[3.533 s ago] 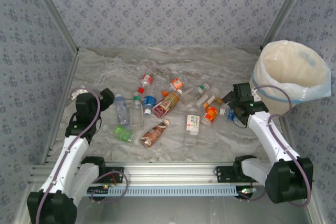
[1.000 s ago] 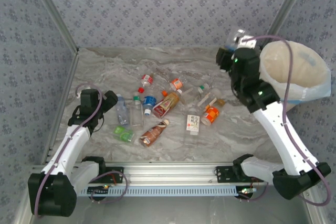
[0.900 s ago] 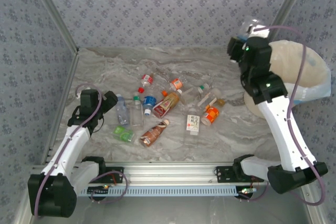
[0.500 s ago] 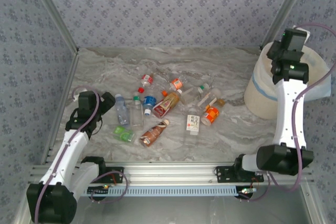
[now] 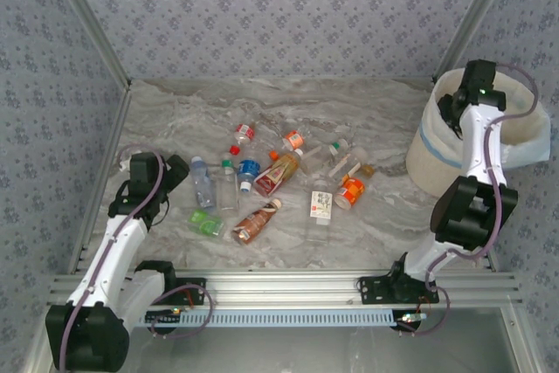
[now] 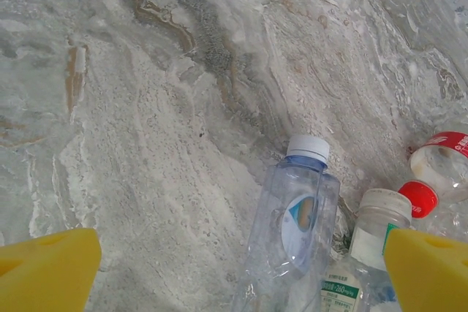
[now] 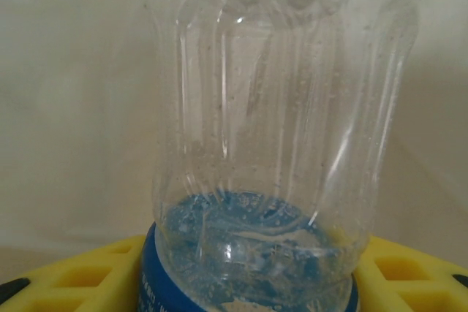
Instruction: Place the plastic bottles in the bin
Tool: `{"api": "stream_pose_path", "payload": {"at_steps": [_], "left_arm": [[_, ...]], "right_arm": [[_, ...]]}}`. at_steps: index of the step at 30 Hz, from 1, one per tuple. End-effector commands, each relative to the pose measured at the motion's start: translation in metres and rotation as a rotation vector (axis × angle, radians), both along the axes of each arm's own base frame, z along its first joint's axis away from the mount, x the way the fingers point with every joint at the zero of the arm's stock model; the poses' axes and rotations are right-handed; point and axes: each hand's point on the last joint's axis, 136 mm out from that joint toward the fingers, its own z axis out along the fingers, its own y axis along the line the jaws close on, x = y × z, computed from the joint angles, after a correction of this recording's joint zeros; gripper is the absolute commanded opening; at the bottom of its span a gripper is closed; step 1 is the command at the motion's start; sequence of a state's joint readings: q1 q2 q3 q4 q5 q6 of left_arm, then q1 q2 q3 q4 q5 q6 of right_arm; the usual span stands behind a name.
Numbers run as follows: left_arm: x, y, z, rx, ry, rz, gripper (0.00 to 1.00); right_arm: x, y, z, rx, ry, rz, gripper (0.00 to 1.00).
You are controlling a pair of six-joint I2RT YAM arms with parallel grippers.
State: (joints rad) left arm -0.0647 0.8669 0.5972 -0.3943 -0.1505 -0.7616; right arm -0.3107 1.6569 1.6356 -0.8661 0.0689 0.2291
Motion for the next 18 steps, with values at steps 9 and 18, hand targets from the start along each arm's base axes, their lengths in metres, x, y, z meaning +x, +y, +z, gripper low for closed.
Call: {"api": "stream_pose_path", "payload": {"at_steps": [9,18], "left_arm": [[0.002,0.006,-0.008,-0.006,0.031,0.018,0.99],[-0.002,0.016,-0.009,0.026,0.056,0.042,1.0]], "right_arm": [[0.023,0.063,0.023,0.198,-0.113,0.055,0.59],[-0.009,0.016,0.042,0.01,-0.137,-0.166,0.82]]}}
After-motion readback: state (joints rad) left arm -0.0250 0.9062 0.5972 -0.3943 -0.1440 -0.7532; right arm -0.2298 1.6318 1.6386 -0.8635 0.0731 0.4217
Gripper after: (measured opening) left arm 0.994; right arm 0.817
